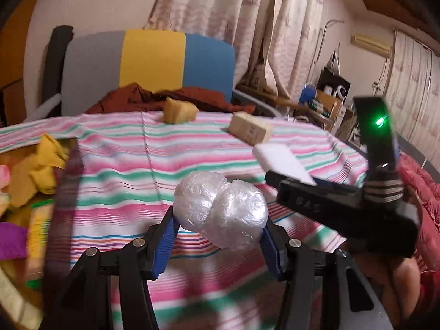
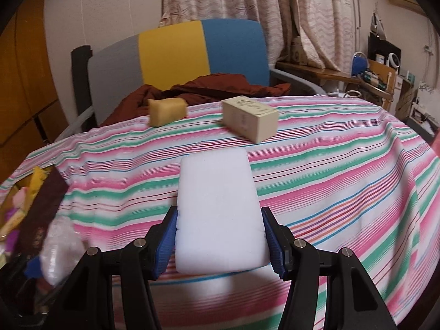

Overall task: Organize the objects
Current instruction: 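Carry the foam block and plastic bundle with both tools over the tray, then open both tools to drop the foam block and bundle into the tray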

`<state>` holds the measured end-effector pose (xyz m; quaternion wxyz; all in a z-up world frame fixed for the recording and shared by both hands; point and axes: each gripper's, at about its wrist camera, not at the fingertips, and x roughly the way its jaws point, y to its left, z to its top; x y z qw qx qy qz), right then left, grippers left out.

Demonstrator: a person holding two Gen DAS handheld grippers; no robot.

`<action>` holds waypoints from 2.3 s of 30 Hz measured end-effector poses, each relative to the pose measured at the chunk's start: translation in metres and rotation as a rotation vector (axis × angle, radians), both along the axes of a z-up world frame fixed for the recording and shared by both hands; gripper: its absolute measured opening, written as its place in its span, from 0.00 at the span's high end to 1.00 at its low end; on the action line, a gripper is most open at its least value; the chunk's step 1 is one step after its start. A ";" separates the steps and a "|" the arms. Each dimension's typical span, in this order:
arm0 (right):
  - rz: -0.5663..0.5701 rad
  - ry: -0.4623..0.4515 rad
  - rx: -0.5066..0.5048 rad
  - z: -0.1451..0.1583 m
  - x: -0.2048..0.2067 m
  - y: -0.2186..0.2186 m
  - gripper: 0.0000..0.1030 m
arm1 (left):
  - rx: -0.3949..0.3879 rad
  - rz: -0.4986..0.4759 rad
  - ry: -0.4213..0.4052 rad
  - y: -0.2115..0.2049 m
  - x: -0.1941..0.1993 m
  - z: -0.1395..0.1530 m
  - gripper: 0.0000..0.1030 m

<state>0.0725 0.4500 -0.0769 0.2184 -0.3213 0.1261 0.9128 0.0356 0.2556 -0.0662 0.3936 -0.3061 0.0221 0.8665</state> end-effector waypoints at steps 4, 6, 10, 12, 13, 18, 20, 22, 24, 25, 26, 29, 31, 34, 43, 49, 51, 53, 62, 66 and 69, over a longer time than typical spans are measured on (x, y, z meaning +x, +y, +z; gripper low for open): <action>0.042 0.012 -0.028 0.006 -0.001 -0.021 0.43 | 0.030 0.032 0.005 -0.027 0.006 0.011 0.45; 0.067 0.019 -0.038 0.009 0.000 -0.032 0.43 | 0.034 0.046 0.004 -0.042 0.010 0.014 0.45; 0.131 0.026 -0.067 0.011 0.001 -0.059 0.43 | 0.027 0.069 0.000 -0.066 0.015 0.014 0.45; 0.169 0.026 -0.082 0.012 -0.001 -0.074 0.43 | 0.026 0.089 -0.004 -0.079 0.017 0.014 0.45; 0.186 0.028 -0.090 0.013 -0.002 -0.081 0.43 | 0.026 0.102 -0.008 -0.086 0.016 0.014 0.45; 0.263 0.050 -0.112 0.022 -0.008 -0.111 0.43 | 0.047 0.194 -0.026 -0.124 0.008 0.018 0.45; 0.304 0.062 -0.119 0.029 -0.013 -0.125 0.43 | 0.055 0.228 -0.031 -0.139 0.004 0.019 0.45; 0.343 0.068 -0.129 0.035 -0.018 -0.138 0.43 | 0.054 0.270 -0.026 -0.153 -0.001 0.020 0.45; 0.375 0.070 -0.137 0.038 -0.023 -0.150 0.43 | 0.051 0.307 -0.022 -0.168 -0.007 0.020 0.45; 0.397 0.070 -0.141 0.039 -0.027 -0.158 0.43 | 0.048 0.322 -0.021 -0.173 -0.009 0.020 0.45; 0.415 0.068 -0.143 0.040 -0.029 -0.164 0.42 | 0.046 0.347 -0.020 -0.182 -0.013 0.021 0.45; 0.479 0.054 -0.145 0.041 -0.043 -0.186 0.42 | 0.058 0.427 -0.030 -0.208 -0.028 0.024 0.45; 0.511 0.049 -0.149 0.042 -0.054 -0.201 0.42 | 0.062 0.477 -0.040 -0.225 -0.038 0.025 0.45; 0.559 0.044 -0.180 0.042 -0.074 -0.220 0.40 | 0.053 0.534 -0.055 -0.243 -0.048 0.024 0.45; 0.565 0.026 -0.235 0.031 -0.082 -0.240 0.20 | 0.055 0.587 -0.095 -0.265 -0.068 0.018 0.45; 0.544 0.041 -0.245 0.030 -0.065 -0.230 0.18 | 0.021 0.579 -0.097 -0.259 -0.093 0.020 0.42; 0.536 0.043 -0.248 0.031 -0.063 -0.227 0.18 | -0.008 0.604 -0.101 -0.259 -0.100 0.021 0.40; 0.528 0.050 -0.249 0.032 -0.061 -0.223 0.18 | -0.034 0.636 -0.112 -0.261 -0.105 0.021 0.36; 0.498 0.051 -0.271 0.030 -0.056 -0.210 0.18 | 0.011 0.662 -0.093 -0.267 -0.079 0.022 0.31; 0.486 0.053 -0.269 0.028 -0.053 -0.206 0.18 | 0.031 0.655 -0.069 -0.263 -0.068 0.027 0.31; 0.471 0.052 -0.274 0.028 -0.051 -0.202 0.18 | 0.033 0.628 -0.061 -0.255 -0.063 0.031 0.31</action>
